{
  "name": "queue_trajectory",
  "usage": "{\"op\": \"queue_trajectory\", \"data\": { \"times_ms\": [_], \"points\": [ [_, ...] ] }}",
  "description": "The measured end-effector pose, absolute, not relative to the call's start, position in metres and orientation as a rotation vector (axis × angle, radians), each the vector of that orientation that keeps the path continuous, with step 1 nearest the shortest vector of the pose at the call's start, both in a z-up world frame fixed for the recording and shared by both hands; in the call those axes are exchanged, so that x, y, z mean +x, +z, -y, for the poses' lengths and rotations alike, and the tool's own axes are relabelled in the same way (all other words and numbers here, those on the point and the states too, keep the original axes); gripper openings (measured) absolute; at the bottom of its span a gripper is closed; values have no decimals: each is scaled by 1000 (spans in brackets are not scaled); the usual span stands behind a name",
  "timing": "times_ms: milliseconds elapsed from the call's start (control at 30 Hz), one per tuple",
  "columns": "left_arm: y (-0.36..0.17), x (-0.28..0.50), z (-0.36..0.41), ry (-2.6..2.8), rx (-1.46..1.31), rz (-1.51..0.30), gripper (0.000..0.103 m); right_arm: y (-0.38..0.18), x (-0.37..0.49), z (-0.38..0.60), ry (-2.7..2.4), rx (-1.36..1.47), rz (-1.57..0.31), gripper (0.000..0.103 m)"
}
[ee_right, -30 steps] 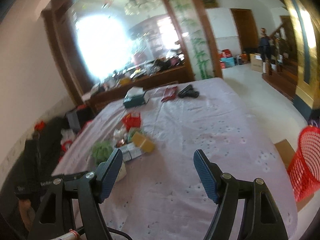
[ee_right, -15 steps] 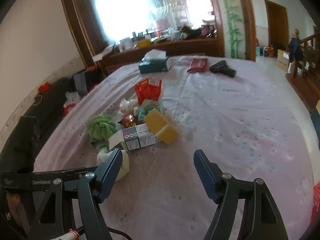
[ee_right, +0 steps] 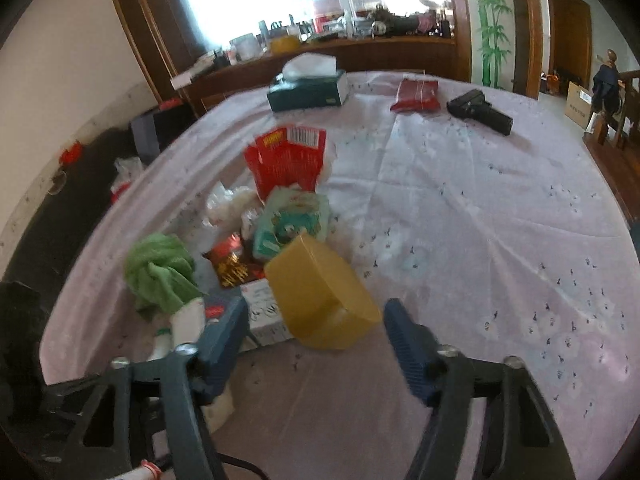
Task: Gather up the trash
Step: 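Grasp the white sock with the left gripper while the right gripper grasps the yellow tape roll, then lift the white sock and yellow tape roll and carry both to the wastebasket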
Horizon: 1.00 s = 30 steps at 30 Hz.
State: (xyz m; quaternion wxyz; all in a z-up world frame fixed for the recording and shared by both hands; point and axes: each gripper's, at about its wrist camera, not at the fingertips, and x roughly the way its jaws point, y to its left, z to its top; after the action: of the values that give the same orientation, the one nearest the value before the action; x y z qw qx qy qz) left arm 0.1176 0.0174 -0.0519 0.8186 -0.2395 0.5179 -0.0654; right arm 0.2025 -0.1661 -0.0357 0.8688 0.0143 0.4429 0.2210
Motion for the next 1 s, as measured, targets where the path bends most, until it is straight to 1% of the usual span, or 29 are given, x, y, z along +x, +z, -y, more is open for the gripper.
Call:
{"op": "queue_trajectory", "data": {
  "times_ms": [33, 67, 100, 200, 267, 500, 733, 900, 1000],
  "points": [
    [-52, 117, -16, -151, -504, -1105, 53, -36, 203, 167, 456, 34, -922, 54],
    [-51, 116, -15, -162, -505, -1105, 44, -36, 202, 168, 451, 36, -921, 52],
    [-50, 115, -14, -173, -505, -1106, 39, -36, 202, 170, 454, 45, -918, 52],
    [-45, 111, -9, -176, -477, -1096, 33, -35, 198, 173, 452, 44, -911, 48],
    [-44, 108, -7, -181, -464, -1095, 31, -32, 192, 175, 454, 48, -904, 43],
    [-39, 85, -3, -188, -421, -1088, 29, -19, 161, 204, 392, 135, -853, 38],
    [-32, 61, 1, -179, -383, -1078, 28, -3, 120, 244, 320, 259, -788, 30],
    [-24, 45, -2, -155, -372, -1061, 28, 6, 92, 257, 318, 290, -756, 30],
    [-22, 36, -2, -162, -364, -1094, 28, 9, 78, 263, 322, 309, -743, 30]
  ]
}}
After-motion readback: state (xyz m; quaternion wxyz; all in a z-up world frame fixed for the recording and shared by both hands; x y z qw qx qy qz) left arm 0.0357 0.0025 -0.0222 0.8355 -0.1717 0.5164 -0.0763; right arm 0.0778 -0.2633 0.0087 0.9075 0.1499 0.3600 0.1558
